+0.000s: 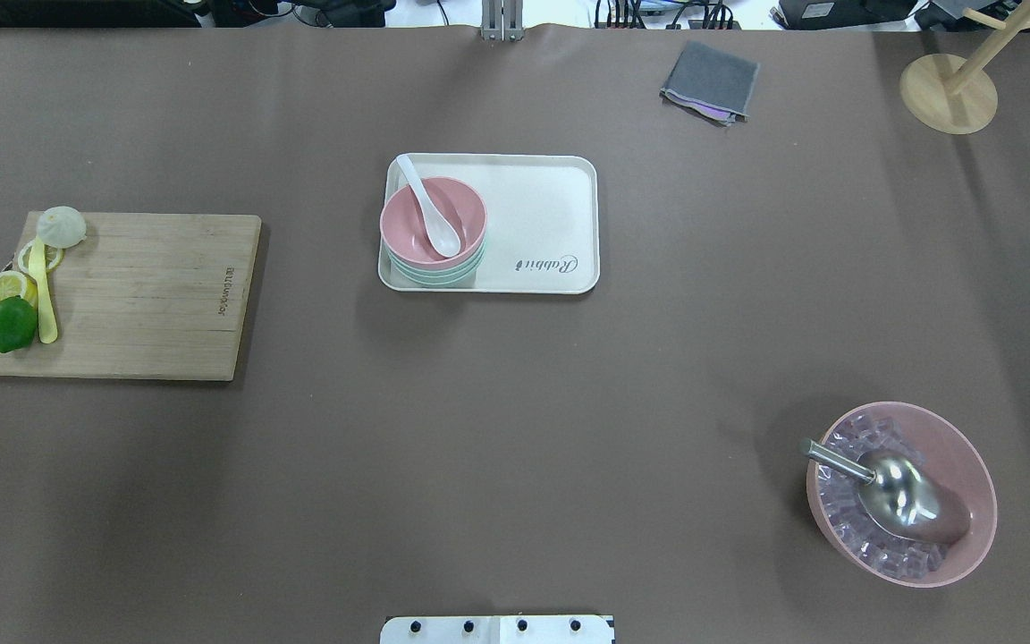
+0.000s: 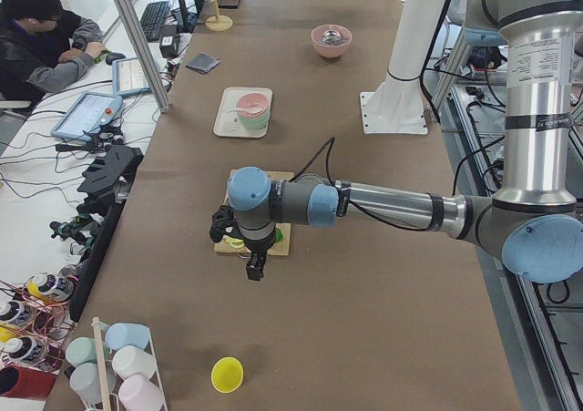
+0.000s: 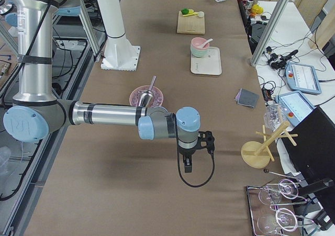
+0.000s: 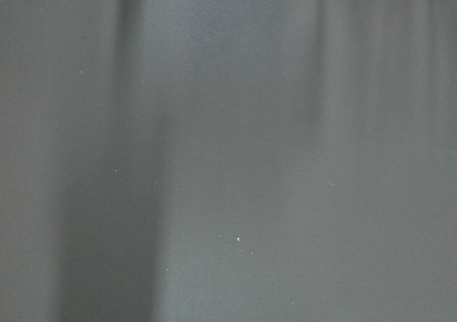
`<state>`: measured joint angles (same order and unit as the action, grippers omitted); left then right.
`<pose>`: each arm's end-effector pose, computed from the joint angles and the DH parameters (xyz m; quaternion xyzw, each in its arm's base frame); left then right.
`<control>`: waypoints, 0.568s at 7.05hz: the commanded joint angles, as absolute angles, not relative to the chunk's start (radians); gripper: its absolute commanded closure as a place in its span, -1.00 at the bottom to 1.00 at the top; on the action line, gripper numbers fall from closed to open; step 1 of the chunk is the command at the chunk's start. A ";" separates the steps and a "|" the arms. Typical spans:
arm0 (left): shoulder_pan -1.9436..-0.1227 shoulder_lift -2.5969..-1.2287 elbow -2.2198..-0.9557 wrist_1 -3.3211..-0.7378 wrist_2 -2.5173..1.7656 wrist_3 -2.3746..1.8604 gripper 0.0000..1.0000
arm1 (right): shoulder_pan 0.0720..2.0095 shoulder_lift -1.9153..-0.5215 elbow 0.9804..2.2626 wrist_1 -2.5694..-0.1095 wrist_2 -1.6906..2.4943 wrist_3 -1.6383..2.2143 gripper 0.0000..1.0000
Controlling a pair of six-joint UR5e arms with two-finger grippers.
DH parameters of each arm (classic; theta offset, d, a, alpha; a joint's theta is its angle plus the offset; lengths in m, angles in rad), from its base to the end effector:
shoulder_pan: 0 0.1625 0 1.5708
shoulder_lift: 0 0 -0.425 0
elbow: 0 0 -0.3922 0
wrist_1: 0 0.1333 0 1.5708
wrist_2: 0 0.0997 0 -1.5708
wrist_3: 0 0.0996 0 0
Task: Stack pink bowl on green and place spoon
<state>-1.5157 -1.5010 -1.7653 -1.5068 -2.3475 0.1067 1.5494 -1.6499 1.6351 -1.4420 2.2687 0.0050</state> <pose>-0.0379 -0.4661 0.6025 0.0378 0.3776 0.0862 0.9212 0.0593 -0.4677 0.6565 0.0490 -0.3420 -0.0272 0.9380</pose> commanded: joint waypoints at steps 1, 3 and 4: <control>-1.513 -1.503 -1.787 -1.509 -2.278 0.106 -0.97 | 1.549 -1.652 1.635 -1.442 2.272 0.006 -1.00; -1.512 -1.497 -1.787 -1.506 -2.289 0.106 -0.98 | 1.549 -1.654 1.635 -1.440 2.283 0.006 -1.00; -1.511 -1.480 -1.792 -1.511 -2.290 0.107 -0.97 | 1.549 -1.655 1.634 -1.434 2.283 0.006 -1.00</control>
<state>-1.5119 -1.4949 -1.7880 -1.5080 -2.2876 0.1062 1.5493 -1.6538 1.6351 -1.4392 2.2805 0.0065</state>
